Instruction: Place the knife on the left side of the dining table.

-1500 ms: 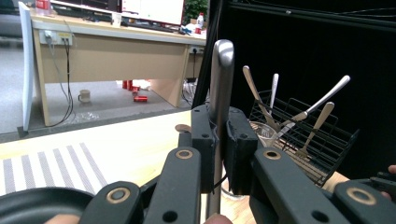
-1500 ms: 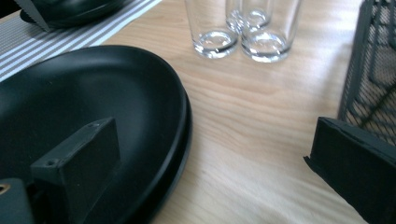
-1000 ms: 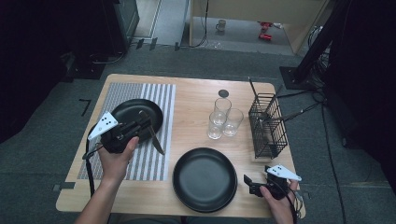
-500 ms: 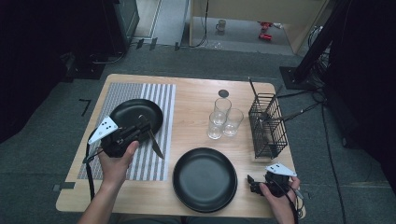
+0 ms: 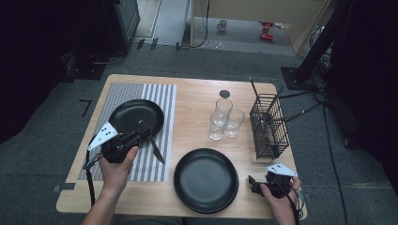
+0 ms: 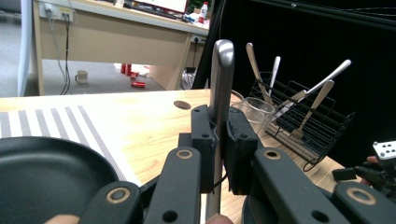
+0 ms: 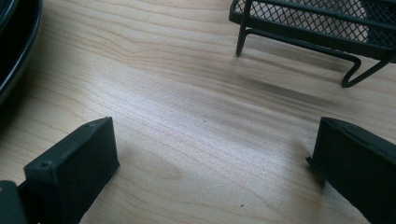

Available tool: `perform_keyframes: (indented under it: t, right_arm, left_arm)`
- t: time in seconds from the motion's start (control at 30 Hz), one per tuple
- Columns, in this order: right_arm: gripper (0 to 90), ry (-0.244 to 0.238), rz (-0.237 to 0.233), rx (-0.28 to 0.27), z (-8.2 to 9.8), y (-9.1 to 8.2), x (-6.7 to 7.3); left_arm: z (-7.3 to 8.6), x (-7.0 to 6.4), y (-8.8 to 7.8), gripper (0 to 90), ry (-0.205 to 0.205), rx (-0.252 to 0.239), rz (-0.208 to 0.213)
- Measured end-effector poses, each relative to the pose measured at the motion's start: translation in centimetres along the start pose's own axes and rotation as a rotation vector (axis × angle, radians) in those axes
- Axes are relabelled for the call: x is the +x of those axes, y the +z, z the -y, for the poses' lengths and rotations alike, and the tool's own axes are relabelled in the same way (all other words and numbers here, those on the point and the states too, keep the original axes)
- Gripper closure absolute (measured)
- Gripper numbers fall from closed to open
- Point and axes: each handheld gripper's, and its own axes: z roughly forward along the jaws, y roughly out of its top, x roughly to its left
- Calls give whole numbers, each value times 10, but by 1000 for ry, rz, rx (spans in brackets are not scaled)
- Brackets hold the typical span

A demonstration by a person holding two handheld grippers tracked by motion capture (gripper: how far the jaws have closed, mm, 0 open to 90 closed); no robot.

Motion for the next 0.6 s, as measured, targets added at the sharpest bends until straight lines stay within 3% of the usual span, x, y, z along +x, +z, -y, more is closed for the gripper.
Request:
perform_keyframes:
  t: [0.6]
  right_arm:
    - [0,2,3,1,0,0,0]
  left_arm:
    - [15,27,-32,834,-69,-21,-57]
